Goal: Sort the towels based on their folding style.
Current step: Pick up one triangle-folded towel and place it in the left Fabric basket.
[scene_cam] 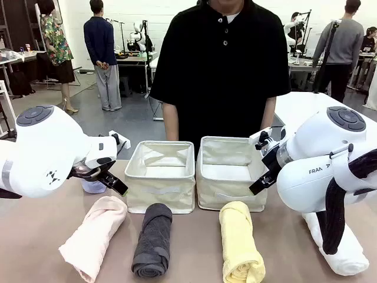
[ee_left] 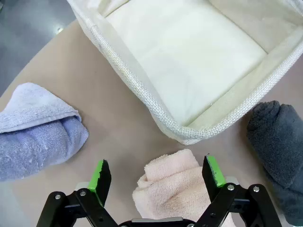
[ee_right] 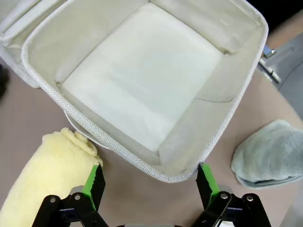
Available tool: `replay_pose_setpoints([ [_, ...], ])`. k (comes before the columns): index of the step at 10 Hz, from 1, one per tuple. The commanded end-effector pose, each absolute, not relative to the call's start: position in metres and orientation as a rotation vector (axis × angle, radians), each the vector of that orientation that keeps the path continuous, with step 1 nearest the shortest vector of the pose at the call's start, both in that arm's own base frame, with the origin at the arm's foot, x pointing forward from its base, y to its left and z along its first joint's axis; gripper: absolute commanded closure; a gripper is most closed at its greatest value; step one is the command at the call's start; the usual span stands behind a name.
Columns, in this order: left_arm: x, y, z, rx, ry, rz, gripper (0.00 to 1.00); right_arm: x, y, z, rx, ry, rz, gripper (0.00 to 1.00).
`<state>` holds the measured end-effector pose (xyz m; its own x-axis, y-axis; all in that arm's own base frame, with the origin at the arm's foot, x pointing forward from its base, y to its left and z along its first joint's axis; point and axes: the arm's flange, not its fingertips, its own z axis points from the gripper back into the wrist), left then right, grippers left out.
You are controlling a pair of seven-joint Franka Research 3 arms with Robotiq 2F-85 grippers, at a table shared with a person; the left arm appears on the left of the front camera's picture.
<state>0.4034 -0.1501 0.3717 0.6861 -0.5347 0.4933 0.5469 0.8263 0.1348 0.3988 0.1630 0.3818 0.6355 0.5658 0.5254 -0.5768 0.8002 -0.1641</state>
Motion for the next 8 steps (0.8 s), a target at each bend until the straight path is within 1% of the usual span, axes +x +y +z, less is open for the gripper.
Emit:
replay_pose_setpoints([
  [1,0.4034,-0.1502,0.3717,-0.024,-0.545,-0.606,0.00,0.3987,0.1633,0.3820,0.020,-0.594,0.653,0.00],
  [8,0.4034,-0.1502,0.3717,-0.024,-0.545,-0.606,0.00,0.3987,0.1633,0.3820,0.020,-0.594,0.653,0.00],
])
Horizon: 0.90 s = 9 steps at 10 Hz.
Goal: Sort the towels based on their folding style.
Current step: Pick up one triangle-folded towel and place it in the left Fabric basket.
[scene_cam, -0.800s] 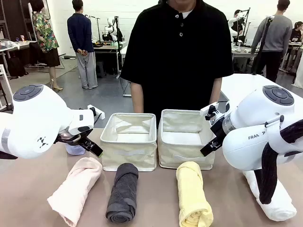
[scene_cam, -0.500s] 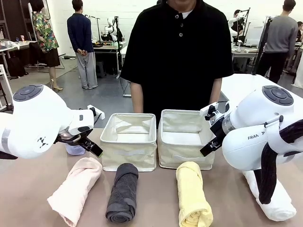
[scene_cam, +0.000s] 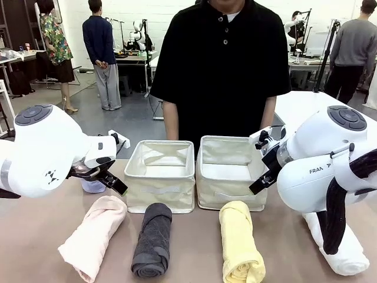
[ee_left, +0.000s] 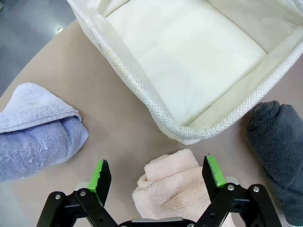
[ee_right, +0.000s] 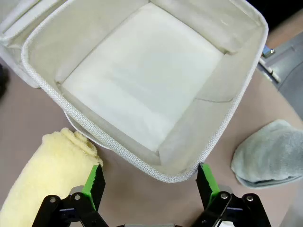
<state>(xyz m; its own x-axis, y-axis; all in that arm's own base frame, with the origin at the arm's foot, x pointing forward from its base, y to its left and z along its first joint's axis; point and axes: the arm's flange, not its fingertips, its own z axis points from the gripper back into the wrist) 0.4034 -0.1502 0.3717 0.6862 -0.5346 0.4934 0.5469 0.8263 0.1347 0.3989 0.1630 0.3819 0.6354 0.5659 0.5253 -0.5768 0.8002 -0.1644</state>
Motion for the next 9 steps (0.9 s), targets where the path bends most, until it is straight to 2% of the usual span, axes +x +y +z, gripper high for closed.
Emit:
replay_pose_setpoints([
  [1,0.403,-0.150,0.372,-0.024,-0.545,-0.606,0.00,0.399,0.163,0.382,0.020,-0.594,0.653,0.00],
  [7,0.403,-0.150,0.372,-0.024,-0.545,-0.606,0.00,0.399,0.163,0.382,0.020,-0.593,0.653,0.00],
  [9,0.376,-0.131,0.446,0.109,-0.602,-0.603,0.00,0.375,0.175,0.458,-0.050,-0.631,0.652,0.00],
])
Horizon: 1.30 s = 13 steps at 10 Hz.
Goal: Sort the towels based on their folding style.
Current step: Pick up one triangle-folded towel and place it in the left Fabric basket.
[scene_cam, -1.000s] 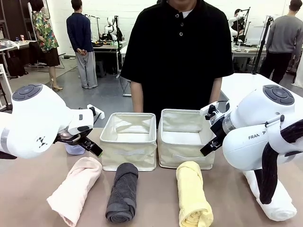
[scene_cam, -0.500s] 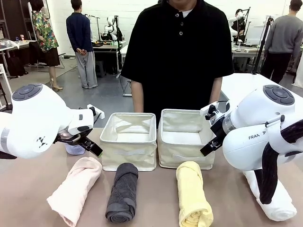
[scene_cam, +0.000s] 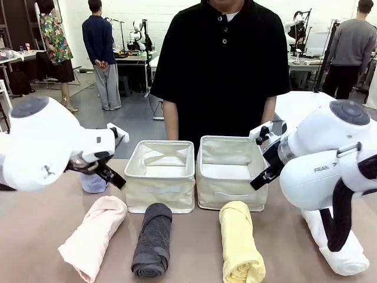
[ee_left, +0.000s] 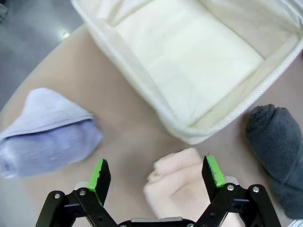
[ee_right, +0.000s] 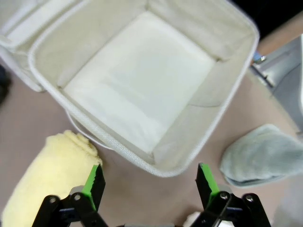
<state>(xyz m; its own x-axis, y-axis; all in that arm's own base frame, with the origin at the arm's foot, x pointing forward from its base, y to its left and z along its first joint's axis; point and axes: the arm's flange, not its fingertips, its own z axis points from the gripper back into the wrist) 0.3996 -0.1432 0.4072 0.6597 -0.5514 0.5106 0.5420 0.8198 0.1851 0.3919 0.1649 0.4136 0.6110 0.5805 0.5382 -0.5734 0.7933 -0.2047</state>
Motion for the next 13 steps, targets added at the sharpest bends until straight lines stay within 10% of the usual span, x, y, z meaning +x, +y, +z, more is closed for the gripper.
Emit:
replay_pose_setpoints([
  [1,0.370,-0.119,0.481,0.114,-0.574,-0.627,0.00,0.368,0.178,0.501,-0.066,-0.641,0.642,0.00],
  [6,0.351,-0.084,0.627,0.145,-0.466,-0.652,0.00,0.364,0.210,0.650,-0.155,-0.606,0.587,0.00],
  [13,0.343,-0.072,0.651,0.142,-0.483,-0.624,0.00,0.357,0.204,0.662,-0.129,-0.622,0.606,0.00],
])
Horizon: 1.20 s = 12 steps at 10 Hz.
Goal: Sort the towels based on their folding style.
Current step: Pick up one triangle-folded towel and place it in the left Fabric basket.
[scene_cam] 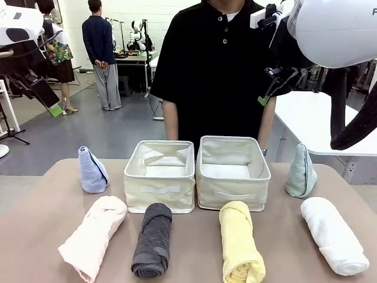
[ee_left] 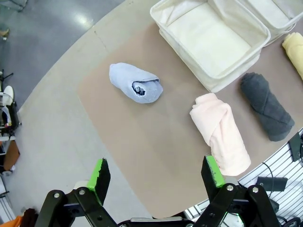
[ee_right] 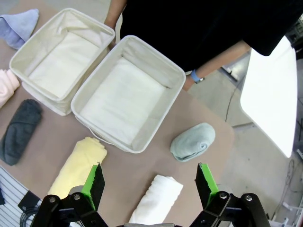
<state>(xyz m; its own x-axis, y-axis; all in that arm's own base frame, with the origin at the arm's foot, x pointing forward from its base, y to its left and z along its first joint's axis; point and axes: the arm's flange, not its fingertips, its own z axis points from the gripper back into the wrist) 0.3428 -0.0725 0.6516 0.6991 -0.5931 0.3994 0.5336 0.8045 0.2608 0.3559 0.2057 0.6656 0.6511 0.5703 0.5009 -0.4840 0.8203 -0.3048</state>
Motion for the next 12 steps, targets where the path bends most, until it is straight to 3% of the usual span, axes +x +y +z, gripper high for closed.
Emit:
replay_pose_setpoints([
  [1,0.343,-0.072,0.651,0.142,-0.483,-0.624,0.00,0.357,0.204,0.662,-0.129,-0.622,0.606,0.00],
  [10,0.343,-0.072,0.651,0.142,-0.483,-0.624,0.00,0.356,0.206,0.666,-0.148,-0.619,0.602,0.00],
  [11,0.343,-0.073,0.651,0.130,-0.488,-0.630,0.00,0.366,0.180,0.676,-0.028,-0.590,0.751,0.00],
  [12,0.352,-0.035,0.664,-0.014,-0.501,-0.593,0.00,0.395,0.125,0.690,0.063,-0.588,0.654,0.00],
])
